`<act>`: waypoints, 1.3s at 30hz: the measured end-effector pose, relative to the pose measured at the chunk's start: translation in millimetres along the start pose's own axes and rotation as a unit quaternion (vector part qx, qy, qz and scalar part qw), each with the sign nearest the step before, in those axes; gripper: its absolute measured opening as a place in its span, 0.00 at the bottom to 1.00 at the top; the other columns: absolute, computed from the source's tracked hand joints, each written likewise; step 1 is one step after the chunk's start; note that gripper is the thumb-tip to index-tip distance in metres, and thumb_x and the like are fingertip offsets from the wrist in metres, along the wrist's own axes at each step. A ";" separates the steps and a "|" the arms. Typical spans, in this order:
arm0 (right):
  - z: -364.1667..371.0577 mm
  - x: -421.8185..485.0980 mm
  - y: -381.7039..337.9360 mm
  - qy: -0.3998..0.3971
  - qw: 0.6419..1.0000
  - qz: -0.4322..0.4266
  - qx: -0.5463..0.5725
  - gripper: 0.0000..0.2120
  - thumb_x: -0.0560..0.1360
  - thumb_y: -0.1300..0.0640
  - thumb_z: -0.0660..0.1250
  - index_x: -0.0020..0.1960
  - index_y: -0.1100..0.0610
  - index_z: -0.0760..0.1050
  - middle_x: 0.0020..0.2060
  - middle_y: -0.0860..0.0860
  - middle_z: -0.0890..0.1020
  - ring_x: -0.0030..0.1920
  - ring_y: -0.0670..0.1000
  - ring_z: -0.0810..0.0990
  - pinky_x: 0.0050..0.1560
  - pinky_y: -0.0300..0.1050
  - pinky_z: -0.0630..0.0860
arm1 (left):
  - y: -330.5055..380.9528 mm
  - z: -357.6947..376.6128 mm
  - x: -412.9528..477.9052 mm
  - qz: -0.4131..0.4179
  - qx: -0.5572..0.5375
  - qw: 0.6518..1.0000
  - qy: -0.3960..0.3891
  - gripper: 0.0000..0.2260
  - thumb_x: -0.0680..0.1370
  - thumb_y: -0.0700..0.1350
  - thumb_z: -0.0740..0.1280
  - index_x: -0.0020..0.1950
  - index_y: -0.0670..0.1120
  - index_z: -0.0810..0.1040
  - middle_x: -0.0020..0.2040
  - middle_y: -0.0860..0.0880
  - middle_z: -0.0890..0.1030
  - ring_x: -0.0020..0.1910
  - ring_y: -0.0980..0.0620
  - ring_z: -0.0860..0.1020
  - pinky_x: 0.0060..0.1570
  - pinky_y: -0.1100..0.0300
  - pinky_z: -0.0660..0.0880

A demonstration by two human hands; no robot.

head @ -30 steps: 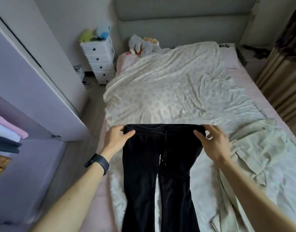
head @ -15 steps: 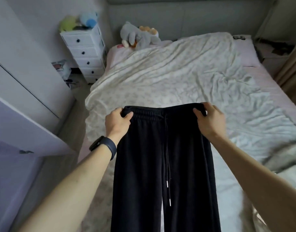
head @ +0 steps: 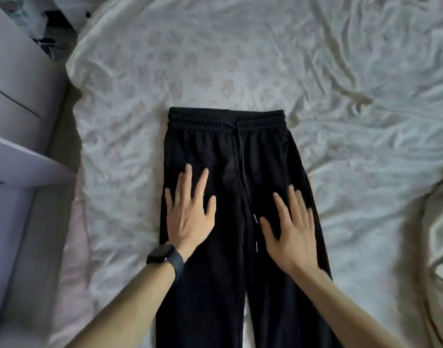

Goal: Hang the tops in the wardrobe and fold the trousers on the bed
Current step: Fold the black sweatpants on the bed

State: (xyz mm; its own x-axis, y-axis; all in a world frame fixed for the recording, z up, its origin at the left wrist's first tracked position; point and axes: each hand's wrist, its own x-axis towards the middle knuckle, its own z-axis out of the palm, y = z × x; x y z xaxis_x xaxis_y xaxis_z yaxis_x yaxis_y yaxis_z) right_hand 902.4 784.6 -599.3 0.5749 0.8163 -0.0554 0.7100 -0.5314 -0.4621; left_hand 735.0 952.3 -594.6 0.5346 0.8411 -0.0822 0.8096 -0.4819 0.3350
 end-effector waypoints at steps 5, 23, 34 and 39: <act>6.6 -187.3 8.8 -0.077 0.995 0.024 -0.054 0.29 0.79 0.41 0.59 0.79 0.46 0.63 0.82 0.55 0.54 0.81 0.57 0.51 0.76 0.68 0.56 | 4.3 21.1 -124.1 0.030 0.072 0.995 -0.059 0.26 0.83 0.57 0.51 0.80 0.54 0.62 0.82 0.48 0.58 0.81 0.47 0.55 0.77 0.36 0.52; -60.1 -318.5 72.5 -0.179 0.974 0.138 0.012 0.28 0.80 0.50 0.66 0.78 0.48 0.64 0.76 0.54 0.63 0.73 0.57 0.66 0.72 0.56 0.69 | 86.7 35.3 -363.0 -0.051 0.061 0.992 -0.102 0.32 0.75 0.48 0.71 0.78 0.44 0.67 0.77 0.40 0.66 0.74 0.40 0.69 0.68 0.36 0.69; -96.8 -316.1 120.1 -0.363 0.906 0.204 0.072 0.11 0.79 0.49 0.65 0.52 0.57 0.76 0.40 0.50 0.82 0.43 0.53 0.80 0.45 0.48 0.78 | 193.3 61.6 -481.9 -0.159 0.008 0.982 -0.104 0.19 0.71 0.51 0.76 0.60 0.48 0.81 0.61 0.46 0.76 0.58 0.44 0.79 0.57 0.49 0.78; -99.3 -343.2 140.8 -0.419 0.882 0.195 0.096 0.07 0.78 0.51 0.68 0.46 0.55 0.80 0.36 0.50 0.83 0.37 0.50 0.79 0.37 0.43 0.74 | 231.4 85.6 -493.7 -0.150 -0.001 0.975 -0.164 0.17 0.72 0.57 0.73 0.57 0.51 0.81 0.55 0.50 0.77 0.55 0.46 0.78 0.55 0.49 0.76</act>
State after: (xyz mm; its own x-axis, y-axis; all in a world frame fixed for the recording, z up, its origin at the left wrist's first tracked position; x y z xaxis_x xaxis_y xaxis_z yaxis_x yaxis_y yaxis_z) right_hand 845.4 407.2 -557.5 0.2012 0.5040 -0.8399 0.3972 -0.8258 -0.4004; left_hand 679.1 404.6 -556.9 0.3236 0.8198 -0.4725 0.9408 -0.2258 0.2526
